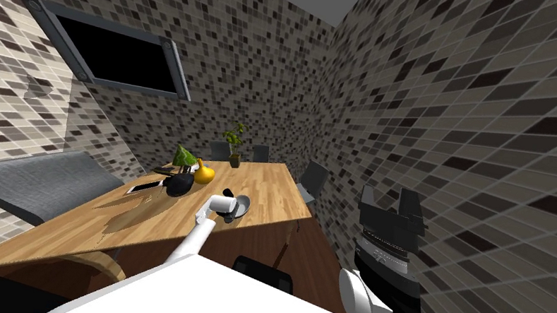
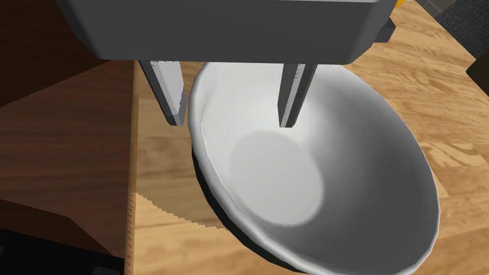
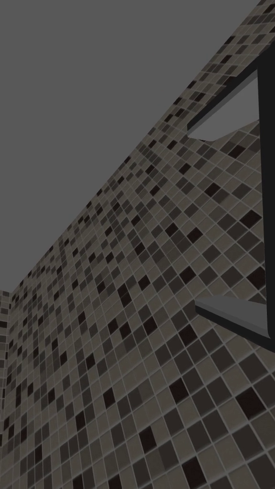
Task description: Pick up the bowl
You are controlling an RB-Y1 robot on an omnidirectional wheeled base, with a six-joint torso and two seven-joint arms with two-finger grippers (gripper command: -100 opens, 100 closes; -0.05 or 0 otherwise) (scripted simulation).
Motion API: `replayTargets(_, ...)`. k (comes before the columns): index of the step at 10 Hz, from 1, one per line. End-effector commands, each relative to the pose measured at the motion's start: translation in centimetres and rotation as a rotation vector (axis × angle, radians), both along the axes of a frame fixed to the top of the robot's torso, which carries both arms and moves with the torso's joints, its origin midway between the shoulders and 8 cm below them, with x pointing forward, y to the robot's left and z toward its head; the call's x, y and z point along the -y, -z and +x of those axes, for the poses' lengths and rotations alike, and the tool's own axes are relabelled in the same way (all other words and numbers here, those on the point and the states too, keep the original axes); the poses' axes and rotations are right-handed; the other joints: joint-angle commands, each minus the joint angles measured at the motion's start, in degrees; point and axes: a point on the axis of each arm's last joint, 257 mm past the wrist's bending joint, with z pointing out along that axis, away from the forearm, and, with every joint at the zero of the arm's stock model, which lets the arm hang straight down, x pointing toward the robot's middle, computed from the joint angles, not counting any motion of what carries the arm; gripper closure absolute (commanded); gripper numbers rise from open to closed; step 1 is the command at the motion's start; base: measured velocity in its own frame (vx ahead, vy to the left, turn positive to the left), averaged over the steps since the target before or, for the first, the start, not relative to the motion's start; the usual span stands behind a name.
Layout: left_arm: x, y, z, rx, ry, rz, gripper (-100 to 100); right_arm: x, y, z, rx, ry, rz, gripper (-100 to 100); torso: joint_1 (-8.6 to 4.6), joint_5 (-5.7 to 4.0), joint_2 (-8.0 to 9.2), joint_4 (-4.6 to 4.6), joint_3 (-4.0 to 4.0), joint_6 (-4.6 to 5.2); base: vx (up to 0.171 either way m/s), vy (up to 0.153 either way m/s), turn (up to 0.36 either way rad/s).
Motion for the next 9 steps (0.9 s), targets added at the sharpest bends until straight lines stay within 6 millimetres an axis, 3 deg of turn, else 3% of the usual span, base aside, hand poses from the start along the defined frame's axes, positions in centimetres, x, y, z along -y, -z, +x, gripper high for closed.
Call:
replayTargets(1, 0.0, 0.0, 0.0, 0.000, 0.000, 0.000, 100, 0.0, 0.0, 0.0, 0.000, 0.000, 0.000, 0, 0.00, 0.00, 0.00, 0.00, 0.00, 0.00, -0.006, -0.002, 0.007)
replayTargets(4, 0.0, 0.0, 0.0, -0.001, 0.001, 0.000, 100, 0.0, 0.0, 0.0, 0.000, 0.000, 0.000, 0, 0.01, 0.01, -0.01, 0.00, 0.00, -0.02, 0.001, 0.000, -0.003)
replayTargets(5, 0.0, 0.0, 0.0, -0.001, 0.001, 0.000, 0, 0.0, 0.0, 0.0, 0.000, 0.000, 0.000, 0, 0.01, 0.00, 0.00, 0.01, 0.01, -0.02, 0.000, 0.000, 0.000)
replayTargets(6, 0.1, -0.6, -0.1, -0.001, 0.000, 0.000, 100, 0.0, 0.0, 0.0, 0.000, 0.000, 0.000, 0, 0.00, 0.00, 0.01, 0.02, 0.02, -0.02, -0.010, -0.001, -0.001)
replayTargets(9, 0.2, -1.3, 0.0, 0.000, -0.001, 0.000, 100, 0.0, 0.0, 0.0, 0.000, 0.000, 0.000, 0, -0.05, -0.04, 0.13, 0.07, 0.10, -0.03, -0.013, -0.003, -0.001)
